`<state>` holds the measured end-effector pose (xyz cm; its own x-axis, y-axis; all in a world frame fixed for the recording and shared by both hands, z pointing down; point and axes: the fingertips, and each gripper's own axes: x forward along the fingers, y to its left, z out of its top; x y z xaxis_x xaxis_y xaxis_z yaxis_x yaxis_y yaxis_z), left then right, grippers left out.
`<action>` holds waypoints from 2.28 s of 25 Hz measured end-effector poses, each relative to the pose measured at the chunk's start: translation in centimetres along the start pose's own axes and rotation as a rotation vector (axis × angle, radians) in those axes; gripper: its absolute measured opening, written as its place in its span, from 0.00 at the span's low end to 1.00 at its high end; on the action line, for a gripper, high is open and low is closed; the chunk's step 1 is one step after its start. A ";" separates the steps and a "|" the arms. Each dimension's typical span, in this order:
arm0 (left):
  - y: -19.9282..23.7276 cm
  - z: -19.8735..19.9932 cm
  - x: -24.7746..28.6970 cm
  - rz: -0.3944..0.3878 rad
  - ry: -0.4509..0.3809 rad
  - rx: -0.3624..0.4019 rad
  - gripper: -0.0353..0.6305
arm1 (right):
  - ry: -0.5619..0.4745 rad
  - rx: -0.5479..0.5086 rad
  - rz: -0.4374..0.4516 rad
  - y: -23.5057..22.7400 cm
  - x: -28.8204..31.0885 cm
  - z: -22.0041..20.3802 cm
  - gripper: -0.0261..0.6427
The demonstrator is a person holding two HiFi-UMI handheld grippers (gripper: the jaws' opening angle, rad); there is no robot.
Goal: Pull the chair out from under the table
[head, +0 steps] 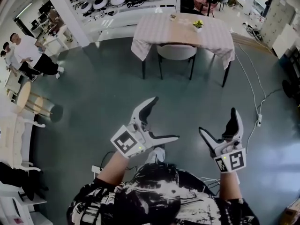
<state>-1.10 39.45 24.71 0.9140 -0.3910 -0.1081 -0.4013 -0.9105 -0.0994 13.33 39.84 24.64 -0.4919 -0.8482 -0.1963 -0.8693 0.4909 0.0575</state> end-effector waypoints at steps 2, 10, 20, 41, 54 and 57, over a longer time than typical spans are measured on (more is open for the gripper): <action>2.8 -0.8 0.1 0.003 -0.007 -0.015 0.91 | 0.013 -0.003 0.009 -0.1 2.7 -0.7 0.90; 18.2 -1.9 0.4 0.014 -0.016 -0.015 0.91 | 0.030 -0.036 0.027 -1.4 17.8 -1.8 0.90; 29.5 -3.9 3.0 -0.022 0.001 -0.010 0.91 | 0.032 -0.028 -0.030 -4.2 27.5 -3.7 0.90; 46.2 -8.8 21.3 0.032 0.033 -0.020 0.91 | 0.033 0.027 0.048 -23.8 42.9 -9.7 0.90; 54.7 -10.9 29.7 0.093 0.070 -0.040 0.91 | 0.061 0.051 0.107 -34.2 51.1 -12.4 0.90; 57.2 -12.3 30.7 0.085 0.073 -0.038 0.91 | 0.061 0.045 0.100 -35.4 53.4 -13.6 0.90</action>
<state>4.74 -26.28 27.86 0.8795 -0.4741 -0.0417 -0.4758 -0.8778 -0.0554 17.23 -25.50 25.43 -0.5795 -0.8043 -0.1314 -0.8133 0.5811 0.0297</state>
